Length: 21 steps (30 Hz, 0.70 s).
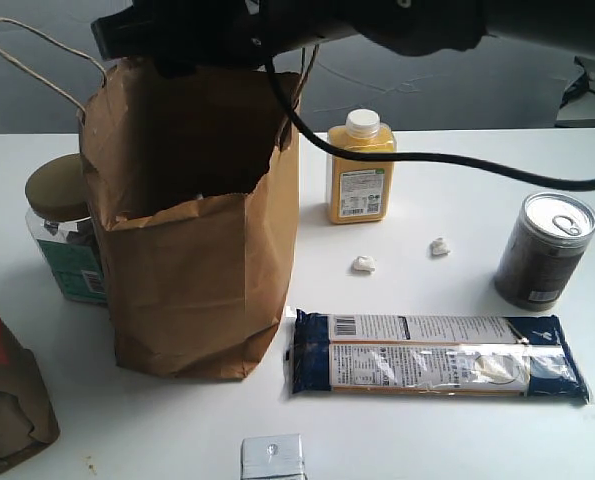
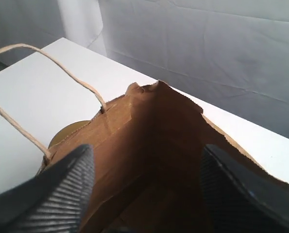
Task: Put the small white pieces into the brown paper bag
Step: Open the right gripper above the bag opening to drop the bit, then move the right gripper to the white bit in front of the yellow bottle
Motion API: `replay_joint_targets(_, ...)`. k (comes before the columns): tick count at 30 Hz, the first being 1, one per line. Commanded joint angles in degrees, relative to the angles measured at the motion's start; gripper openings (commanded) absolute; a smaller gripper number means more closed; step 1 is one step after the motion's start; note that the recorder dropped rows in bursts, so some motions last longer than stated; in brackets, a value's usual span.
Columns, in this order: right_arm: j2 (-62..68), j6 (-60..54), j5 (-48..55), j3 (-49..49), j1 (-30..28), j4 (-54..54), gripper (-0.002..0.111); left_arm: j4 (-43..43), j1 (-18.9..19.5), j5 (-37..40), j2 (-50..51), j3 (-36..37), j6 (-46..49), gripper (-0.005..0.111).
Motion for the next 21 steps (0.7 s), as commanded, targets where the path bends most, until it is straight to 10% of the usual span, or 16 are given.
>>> replay_joint_targets(1,-2.1,0.3,0.6,-0.4,-0.5,-1.0,0.057,-0.4,-0.3,-0.2,-0.2,0.2,-0.2,0.0)
replay_joint_targets(6,-11.1,3.9,10.2,0.9,4.7,-6.1,0.0,-0.4,-0.3,-0.2,-0.2,0.2,-0.2,0.0)
replay_joint_targets(13,-26.3,20.4,15.8,25.2,13.3,-14.8,0.0,-0.4,-0.3,-0.2,-0.2,0.2,-0.2,0.0)
replay_joint_targets(21,-29.1,20.6,15.8,36.5,4.3,-8.8,0.0,-0.4,-0.3,-0.2,-0.2,0.2,-0.2,0.0)
